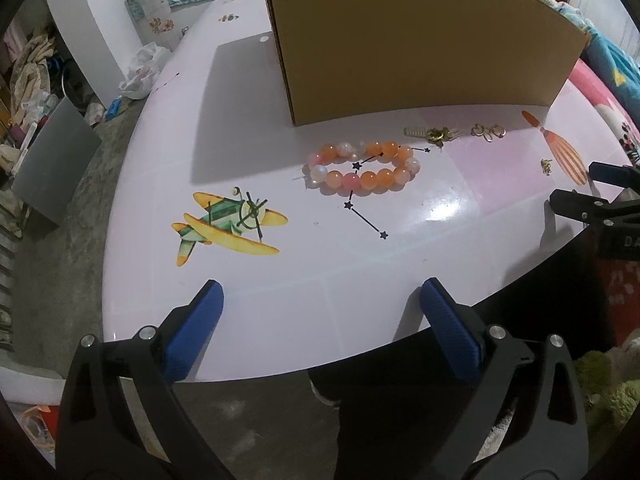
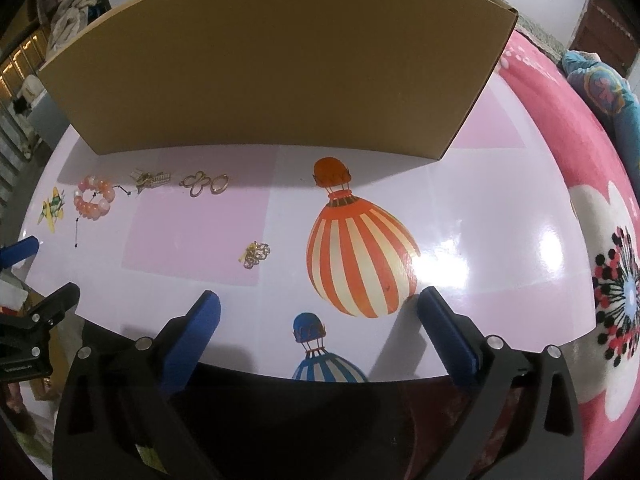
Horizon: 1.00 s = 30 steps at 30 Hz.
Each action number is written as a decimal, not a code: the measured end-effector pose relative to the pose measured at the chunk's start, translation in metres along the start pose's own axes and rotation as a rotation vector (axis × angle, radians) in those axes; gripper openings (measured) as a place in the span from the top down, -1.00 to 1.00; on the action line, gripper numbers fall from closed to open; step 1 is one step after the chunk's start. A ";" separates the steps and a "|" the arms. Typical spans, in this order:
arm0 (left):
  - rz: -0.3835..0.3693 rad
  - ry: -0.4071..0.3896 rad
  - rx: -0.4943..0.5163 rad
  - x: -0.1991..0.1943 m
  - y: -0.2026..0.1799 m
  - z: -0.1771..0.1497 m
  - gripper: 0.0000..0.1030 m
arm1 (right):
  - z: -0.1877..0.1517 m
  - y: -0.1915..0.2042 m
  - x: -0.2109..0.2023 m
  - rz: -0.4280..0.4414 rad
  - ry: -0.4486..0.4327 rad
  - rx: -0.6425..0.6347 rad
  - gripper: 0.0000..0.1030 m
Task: Organize jewelry
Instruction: 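Withdraw the left tool from the box back over the table, then grasp the small gold charm with the right tool while the left tool approaches the gold rings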
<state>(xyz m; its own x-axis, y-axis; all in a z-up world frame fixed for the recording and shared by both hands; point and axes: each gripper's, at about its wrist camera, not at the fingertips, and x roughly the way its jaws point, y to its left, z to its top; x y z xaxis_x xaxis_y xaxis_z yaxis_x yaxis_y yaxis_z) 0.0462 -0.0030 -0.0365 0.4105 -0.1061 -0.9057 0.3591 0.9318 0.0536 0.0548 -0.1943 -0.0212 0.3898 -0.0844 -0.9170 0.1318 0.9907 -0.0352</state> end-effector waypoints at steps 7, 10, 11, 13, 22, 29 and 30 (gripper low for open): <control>0.017 0.020 0.034 0.001 -0.005 -0.005 -0.87 | -0.001 -0.002 0.003 0.002 -0.006 0.004 -0.87; 0.022 0.014 0.036 -0.001 -0.005 -0.008 -0.87 | -0.006 -0.001 0.001 0.001 -0.014 0.004 -0.87; 0.024 0.014 0.035 -0.001 -0.006 -0.008 -0.87 | -0.006 -0.001 0.001 0.003 -0.015 0.004 -0.87; 0.031 0.013 0.033 0.000 -0.006 -0.008 -0.87 | -0.008 -0.001 0.001 0.002 -0.017 0.005 -0.87; 0.033 0.005 0.050 0.000 -0.005 -0.007 -0.87 | -0.016 -0.005 -0.001 0.025 -0.055 -0.035 -0.87; 0.000 -0.087 0.017 -0.025 0.003 -0.010 -0.86 | -0.023 -0.014 -0.033 0.160 -0.160 0.028 -0.87; -0.013 -0.124 0.006 -0.033 0.005 -0.010 -0.84 | -0.023 -0.013 -0.038 0.187 -0.173 0.030 -0.87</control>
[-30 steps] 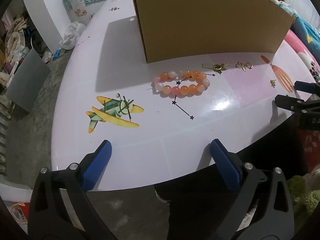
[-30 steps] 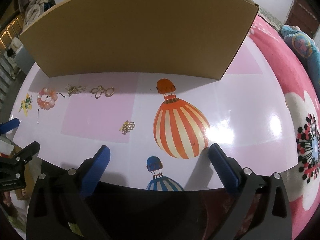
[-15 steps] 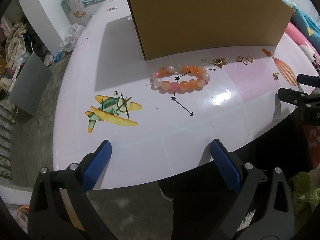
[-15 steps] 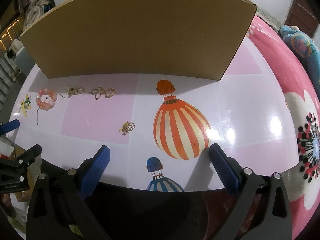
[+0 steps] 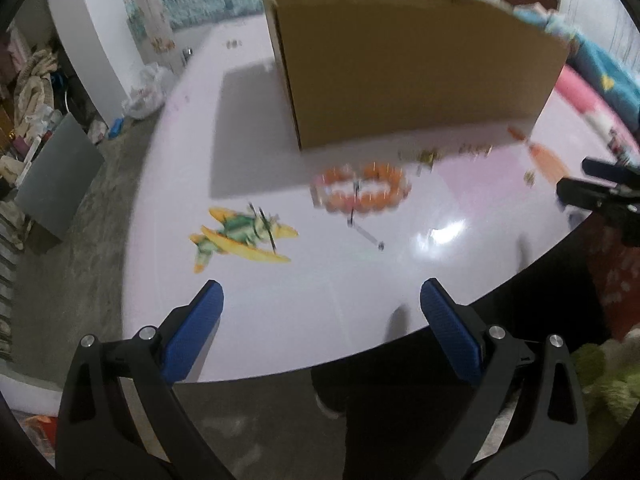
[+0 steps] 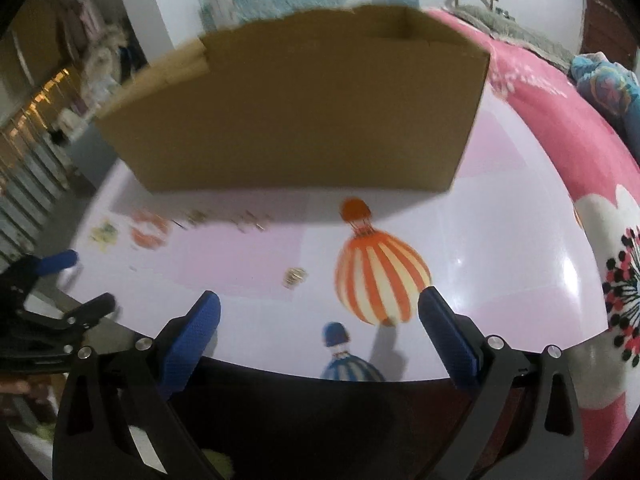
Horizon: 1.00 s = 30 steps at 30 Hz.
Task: Organize jewelry
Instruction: 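Grasp the small gold charm with the right tool while the left tool approaches the gold rings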
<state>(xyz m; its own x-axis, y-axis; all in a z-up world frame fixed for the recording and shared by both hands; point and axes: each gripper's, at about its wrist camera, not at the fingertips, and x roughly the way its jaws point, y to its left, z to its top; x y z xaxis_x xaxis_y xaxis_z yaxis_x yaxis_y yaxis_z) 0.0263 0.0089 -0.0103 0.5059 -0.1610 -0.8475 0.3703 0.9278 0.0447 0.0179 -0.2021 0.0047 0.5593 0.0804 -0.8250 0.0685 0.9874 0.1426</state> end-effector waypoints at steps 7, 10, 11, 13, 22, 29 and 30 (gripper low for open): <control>-0.123 -0.140 -0.084 -0.019 0.010 0.024 -0.45 | 0.016 0.022 0.002 0.267 -0.027 0.025 -0.58; -0.144 -0.109 -0.093 -0.006 0.012 0.032 -0.18 | 0.019 0.031 0.015 0.324 0.011 0.025 -0.28; -0.153 -0.096 -0.101 -0.002 0.014 0.033 -0.07 | 0.020 0.033 0.019 0.325 0.022 0.023 -0.15; -0.188 -0.093 -0.115 0.003 0.014 0.039 0.06 | 0.018 0.034 0.022 0.315 0.032 0.017 -0.02; -0.323 -0.118 0.007 0.008 -0.019 0.046 0.15 | -0.005 -0.007 0.006 0.213 0.076 0.038 0.31; -0.343 -0.079 0.076 0.025 -0.047 0.050 0.22 | -0.023 -0.024 0.001 0.144 0.106 0.071 0.31; -0.342 -0.077 0.074 0.026 -0.048 0.052 0.22 | -0.022 -0.025 0.002 0.144 0.101 0.070 0.32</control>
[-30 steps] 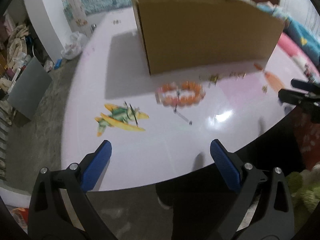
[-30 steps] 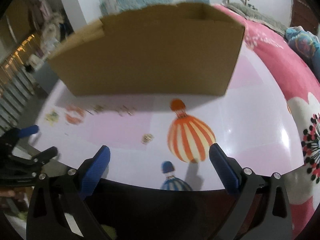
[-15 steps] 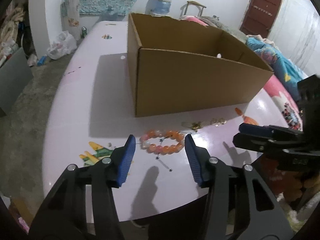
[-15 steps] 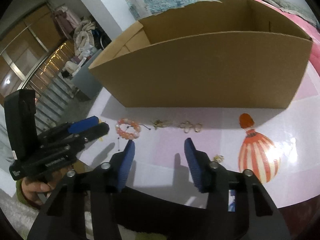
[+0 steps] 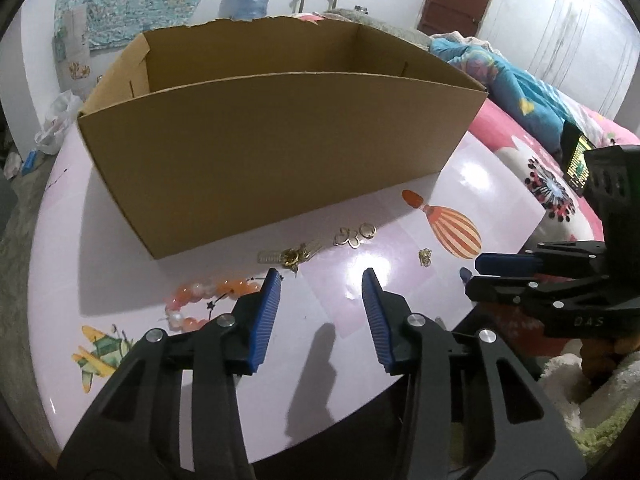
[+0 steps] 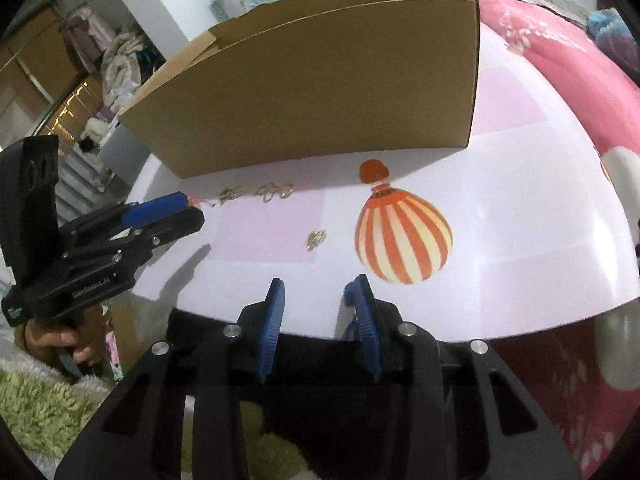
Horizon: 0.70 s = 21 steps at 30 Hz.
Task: Organize jewelry
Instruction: 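Grasp the small gold charm with the right tool while the left tool approaches the gold rings, then grasp a small gold ring with the left tool while the right tool holds the charm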
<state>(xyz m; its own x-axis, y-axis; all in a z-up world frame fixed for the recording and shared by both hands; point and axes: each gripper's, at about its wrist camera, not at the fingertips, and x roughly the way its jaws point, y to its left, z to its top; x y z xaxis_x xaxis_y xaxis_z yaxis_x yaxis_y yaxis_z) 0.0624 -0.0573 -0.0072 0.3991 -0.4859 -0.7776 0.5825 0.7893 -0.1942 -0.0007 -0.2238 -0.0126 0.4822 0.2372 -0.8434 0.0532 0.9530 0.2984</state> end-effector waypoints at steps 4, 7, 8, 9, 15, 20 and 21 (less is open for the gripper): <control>0.014 0.007 -0.002 0.004 -0.003 0.002 0.23 | 0.012 0.006 0.008 -0.016 -0.026 -0.056 0.34; 0.028 0.018 0.000 0.007 -0.007 0.002 0.23 | 0.019 0.013 0.016 -0.031 -0.034 -0.109 0.42; 0.032 0.020 -0.001 0.008 -0.007 0.002 0.24 | 0.020 0.014 0.020 -0.038 -0.030 -0.128 0.44; 0.033 0.022 -0.005 0.008 -0.007 0.002 0.24 | 0.019 0.015 0.022 -0.042 -0.026 -0.140 0.48; 0.051 0.028 0.009 0.011 -0.013 0.001 0.26 | 0.023 0.025 0.031 -0.094 -0.033 -0.224 0.64; 0.046 0.030 0.020 0.014 -0.018 0.002 0.31 | 0.026 0.031 0.033 -0.113 -0.034 -0.253 0.88; 0.046 0.031 0.023 0.015 -0.018 0.002 0.33 | 0.026 0.032 0.033 -0.113 -0.033 -0.254 0.90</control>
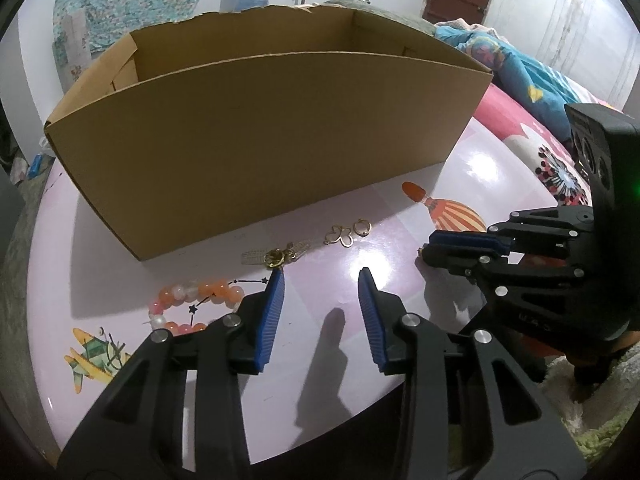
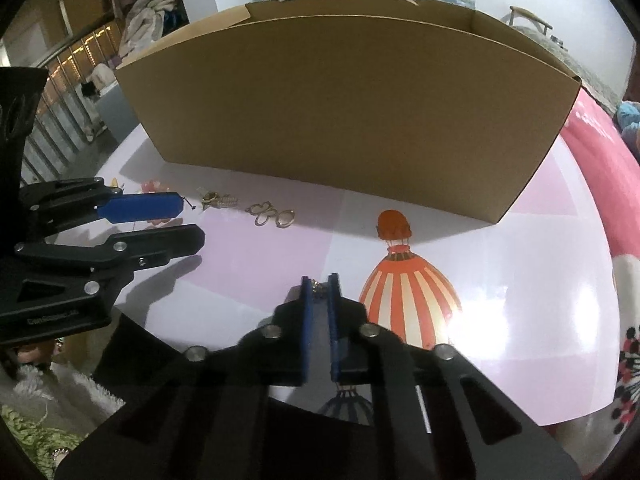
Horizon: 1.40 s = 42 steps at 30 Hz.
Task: Organize jewelry
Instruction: 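Grasp a small gold ring with the left tool while the right tool holds the charm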
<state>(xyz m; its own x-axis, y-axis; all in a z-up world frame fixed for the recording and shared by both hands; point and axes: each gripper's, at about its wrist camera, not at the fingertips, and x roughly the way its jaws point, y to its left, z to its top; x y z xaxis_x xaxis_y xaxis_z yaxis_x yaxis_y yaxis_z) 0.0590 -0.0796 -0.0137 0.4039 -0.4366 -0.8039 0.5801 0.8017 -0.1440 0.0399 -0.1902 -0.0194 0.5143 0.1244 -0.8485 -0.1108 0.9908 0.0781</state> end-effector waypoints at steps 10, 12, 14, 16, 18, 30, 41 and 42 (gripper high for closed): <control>-0.027 -0.013 0.039 -0.001 -0.008 0.002 0.44 | 0.004 -0.030 -0.001 -0.037 -0.012 0.098 0.93; -0.043 -0.020 0.049 0.001 -0.012 0.006 0.50 | 0.004 -0.039 -0.001 -0.036 -0.015 0.130 0.93; -0.055 -0.026 0.066 0.003 -0.017 0.010 0.55 | 0.004 -0.045 0.000 -0.024 -0.018 0.156 0.93; -0.072 -0.033 0.091 0.008 -0.022 0.016 0.60 | 0.006 -0.047 0.002 -0.010 -0.022 0.172 0.93; -0.092 -0.022 0.098 0.015 -0.024 0.020 0.67 | 0.007 -0.048 0.002 -0.012 -0.027 0.170 0.93; -0.122 0.060 0.021 0.040 -0.012 0.028 0.67 | -0.005 -0.050 -0.003 -0.001 -0.046 0.193 0.93; -0.080 0.047 0.081 0.044 -0.018 0.034 0.75 | -0.008 -0.050 -0.005 0.001 -0.055 0.196 0.93; -0.069 0.046 0.087 0.044 -0.019 0.034 0.82 | -0.008 -0.050 -0.004 -0.001 -0.056 0.194 0.93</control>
<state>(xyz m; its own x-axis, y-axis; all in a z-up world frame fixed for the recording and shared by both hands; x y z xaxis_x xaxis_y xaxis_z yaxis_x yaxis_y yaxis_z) 0.0897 -0.1281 -0.0270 0.3291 -0.4692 -0.8195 0.6657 0.7308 -0.1511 0.0362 -0.2407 -0.0243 0.5611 0.1208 -0.8189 0.0532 0.9820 0.1813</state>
